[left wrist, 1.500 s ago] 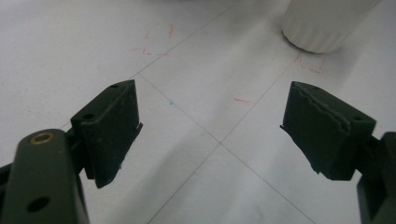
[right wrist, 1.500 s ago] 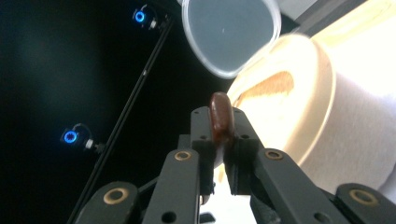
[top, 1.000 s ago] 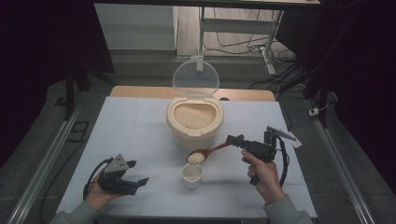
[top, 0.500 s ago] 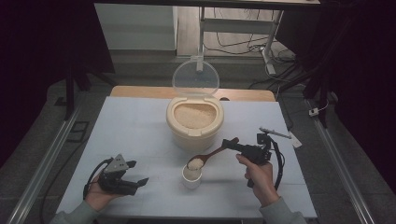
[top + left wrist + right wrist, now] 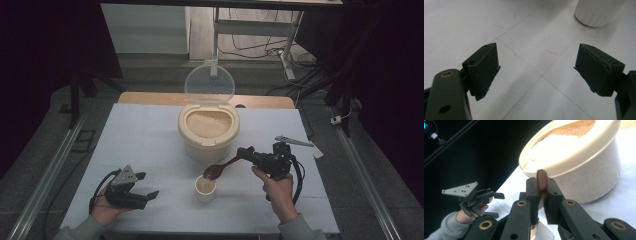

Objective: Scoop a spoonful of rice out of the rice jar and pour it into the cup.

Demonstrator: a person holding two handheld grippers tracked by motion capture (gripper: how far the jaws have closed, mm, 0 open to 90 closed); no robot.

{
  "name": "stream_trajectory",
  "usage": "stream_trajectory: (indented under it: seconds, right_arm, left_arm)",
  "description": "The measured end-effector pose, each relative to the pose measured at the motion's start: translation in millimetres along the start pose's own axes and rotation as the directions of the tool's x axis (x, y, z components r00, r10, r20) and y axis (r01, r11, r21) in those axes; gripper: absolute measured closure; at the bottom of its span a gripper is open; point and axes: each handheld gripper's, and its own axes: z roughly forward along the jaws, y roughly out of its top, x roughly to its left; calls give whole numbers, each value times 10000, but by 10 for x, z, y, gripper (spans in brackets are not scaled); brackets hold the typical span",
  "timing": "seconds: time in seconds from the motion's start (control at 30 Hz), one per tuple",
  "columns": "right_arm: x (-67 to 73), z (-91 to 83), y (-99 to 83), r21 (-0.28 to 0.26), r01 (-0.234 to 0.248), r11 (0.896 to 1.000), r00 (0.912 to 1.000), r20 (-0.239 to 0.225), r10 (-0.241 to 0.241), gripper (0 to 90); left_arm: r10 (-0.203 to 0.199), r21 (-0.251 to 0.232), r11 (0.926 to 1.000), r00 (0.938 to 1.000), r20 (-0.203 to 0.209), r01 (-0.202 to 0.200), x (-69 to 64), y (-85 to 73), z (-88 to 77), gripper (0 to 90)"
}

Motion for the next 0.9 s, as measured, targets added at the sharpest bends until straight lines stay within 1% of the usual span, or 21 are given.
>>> stream_trajectory:
  seconds: [0.07,0.13,0.2,0.27,0.3,0.37,0.47,0.6,0.7,0.8,0.9]
  right_arm:
    - [41,-11,2,-34,438,9990,9990,20,-438,830]
    - [78,-20,5,-71,781,9969,9969,-85,-781,830]
    - [118,-24,7,-146,1162,9931,9931,-164,-1164,830]
    - [147,-21,7,-81,1450,9894,9893,-120,-1451,830]
    - [149,-18,4,-91,1467,9891,9890,-157,-1468,830]
    - [135,-14,-3,-156,1350,9907,9903,-312,-1355,830]
    - [112,-23,-12,-223,1311,9911,9907,-346,-1319,830]
    - [86,-85,-1,-597,1230,9906,9909,-470,-1258,830]
    - [76,-190,35,-984,1254,9872,9900,-527,-1310,830]
    - [73,-335,84,-1279,1470,9808,9876,-369,-1529,830]
    - [70,-478,125,-1449,1696,9748,9845,-199,-1742,830]
  left_arm:
    - [18,6,10000,10000,3,-18,0,1,1,187]
    - [13,-2,10000,10000,1,-13,-1,1,-1,187]
    - [5,-11,10000,10000,-8,-5,1,1,-3,187]
    - [-3,-9,10000,10000,-11,3,2,1,-2,187]
    - [-1,-8,10000,10000,-12,1,1,1,-3,187]
    - [1,-20,10000,10000,-10,-1,-1,1,-4,187]
    - [-3,-20,10000,10000,-13,3,3,0,-6,187]
    - [-12,-27,10000,10000,-20,12,7,-1,-8,187]
    - [-22,-33,10000,10000,-40,22,9,-1,-10,187]
    - [-26,-47,10000,10000,-36,26,13,0,-15,187]
    - [-50,-80,10000,10000,-43,50,13,3,-18,187]
